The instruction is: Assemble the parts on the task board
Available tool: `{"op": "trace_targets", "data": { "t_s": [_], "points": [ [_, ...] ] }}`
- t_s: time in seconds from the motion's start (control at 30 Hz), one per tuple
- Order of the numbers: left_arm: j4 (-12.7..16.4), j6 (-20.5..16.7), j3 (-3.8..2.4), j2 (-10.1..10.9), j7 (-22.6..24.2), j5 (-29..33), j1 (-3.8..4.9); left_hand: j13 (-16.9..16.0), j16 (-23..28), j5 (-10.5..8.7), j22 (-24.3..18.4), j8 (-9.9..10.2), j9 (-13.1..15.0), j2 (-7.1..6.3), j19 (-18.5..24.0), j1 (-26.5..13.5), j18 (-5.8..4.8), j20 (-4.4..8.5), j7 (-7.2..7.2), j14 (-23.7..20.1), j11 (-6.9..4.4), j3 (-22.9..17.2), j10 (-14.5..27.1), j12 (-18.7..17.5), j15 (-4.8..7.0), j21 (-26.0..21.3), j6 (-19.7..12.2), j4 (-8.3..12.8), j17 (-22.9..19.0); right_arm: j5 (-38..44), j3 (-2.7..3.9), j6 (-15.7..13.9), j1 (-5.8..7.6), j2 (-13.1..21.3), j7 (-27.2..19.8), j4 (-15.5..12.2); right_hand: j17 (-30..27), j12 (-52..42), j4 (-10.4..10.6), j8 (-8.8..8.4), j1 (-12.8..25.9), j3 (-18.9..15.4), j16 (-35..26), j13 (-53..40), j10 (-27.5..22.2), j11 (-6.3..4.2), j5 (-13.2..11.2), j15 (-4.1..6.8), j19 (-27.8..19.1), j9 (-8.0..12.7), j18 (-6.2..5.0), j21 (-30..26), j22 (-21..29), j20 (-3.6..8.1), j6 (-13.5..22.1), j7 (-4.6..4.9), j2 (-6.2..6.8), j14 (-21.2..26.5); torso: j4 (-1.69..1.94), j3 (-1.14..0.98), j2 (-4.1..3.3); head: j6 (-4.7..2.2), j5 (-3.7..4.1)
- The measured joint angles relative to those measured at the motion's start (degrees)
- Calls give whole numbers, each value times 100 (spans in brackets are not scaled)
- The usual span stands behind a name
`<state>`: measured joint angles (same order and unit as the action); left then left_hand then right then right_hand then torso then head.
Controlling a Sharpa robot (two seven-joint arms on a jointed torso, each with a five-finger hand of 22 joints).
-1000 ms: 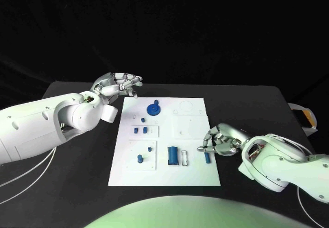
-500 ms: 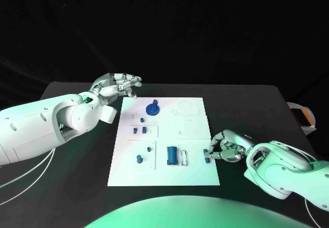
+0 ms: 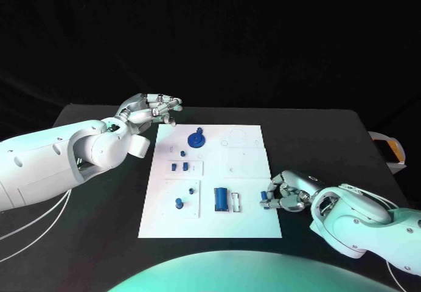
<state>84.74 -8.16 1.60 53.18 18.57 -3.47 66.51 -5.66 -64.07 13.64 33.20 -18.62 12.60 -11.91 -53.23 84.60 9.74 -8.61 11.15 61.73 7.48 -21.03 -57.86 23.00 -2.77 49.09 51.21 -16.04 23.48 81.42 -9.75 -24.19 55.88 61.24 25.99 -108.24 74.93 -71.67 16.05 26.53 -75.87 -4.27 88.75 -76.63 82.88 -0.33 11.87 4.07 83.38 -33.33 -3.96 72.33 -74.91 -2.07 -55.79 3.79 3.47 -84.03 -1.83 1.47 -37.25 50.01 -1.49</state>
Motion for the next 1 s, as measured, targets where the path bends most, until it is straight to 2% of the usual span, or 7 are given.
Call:
{"op": "trace_targets", "data": {
  "t_s": [0.17,0.23,0.43,0.57,0.67,0.8,1.0],
  "points": [
    [0,3,0,2,0,0,0,-8,0,0,0,0,0,0,0,0,0,0,0,0,0,0,0,0,0,0,0,0,0,77,14,20,-27,-68,27,21,0,-6,0,-16,-93,0,0,-4,0,1,0,-2,0,-3,0,0,0,0,-27,-22,-16,-1,-2,-1,1,0,-1],
    [0,5,0,2,-1,0,0,-8,0,0,0,0,0,0,0,0,0,0,0,0,0,0,0,0,0,0,0,0,2,112,19,23,-35,-99,34,27,0,-1,-70,-62,-321,104,0,-514,-14,9,-232,-11,0,-3,0,0,0,0,-45,-24,-64,-9,-4,-2,2,-1,-1],
    [0,7,1,2,-3,0,0,-7,0,0,0,0,0,0,0,0,0,0,0,0,-13,0,13,0,0,0,0,0,5,197,34,8,-40,-161,35,14,-1,113,-242,-274,-683,1214,0,-656,-51,-55,-401,38,26,-7,0,0,1,26,-93,-48,181,11,-4,-2,3,-1,4],
    [0,8,1,2,-3,0,0,-7,0,0,0,0,0,0,0,0,0,0,0,0,-22,0,21,0,0,0,0,0,4,244,29,-19,-49,-175,33,2,-1,110,382,-168,-777,1967,0,-303,-18,-61,-64,58,33,-127,0,0,1,33,-40,20,321,11,-2,-2,3,-1,3],
    [0,8,1,4,-4,0,0,-7,0,0,-5,0,0,0,0,0,1,0,0,0,-22,0,21,0,0,0,0,0,4,257,23,-53,-57,-172,50,-5,-1,111,584,-66,-338,2459,0,152,14,-76,42,52,54,-291,0,0,1,12,-24,31,499,-10,-2,1,3,-1,2],
    [0,8,1,4,-4,0,0,-7,0,0,-5,0,0,0,0,0,1,0,0,0,-22,0,21,0,0,0,0,0,4,224,7,-99,-53,-143,88,-57,-1,88,102,10,411,3252,0,170,51,-72,69,39,54,-426,0,0,-3,11,30,28,539,0,-2,4,4,-1,-2],
    [0,8,2,0,-5,0,0,-7,0,0,-5,0,0,0,0,0,0,0,0,0,-22,0,21,0,0,0,0,0,4,-43,-20,-133,52,-140,117,-173,-1,44,-40,55,732,3447,0,167,51,-72,211,40,54,-476,0,32,-3,11,36,34,510,0,1,4,5,-1,-2]
  ]
}}
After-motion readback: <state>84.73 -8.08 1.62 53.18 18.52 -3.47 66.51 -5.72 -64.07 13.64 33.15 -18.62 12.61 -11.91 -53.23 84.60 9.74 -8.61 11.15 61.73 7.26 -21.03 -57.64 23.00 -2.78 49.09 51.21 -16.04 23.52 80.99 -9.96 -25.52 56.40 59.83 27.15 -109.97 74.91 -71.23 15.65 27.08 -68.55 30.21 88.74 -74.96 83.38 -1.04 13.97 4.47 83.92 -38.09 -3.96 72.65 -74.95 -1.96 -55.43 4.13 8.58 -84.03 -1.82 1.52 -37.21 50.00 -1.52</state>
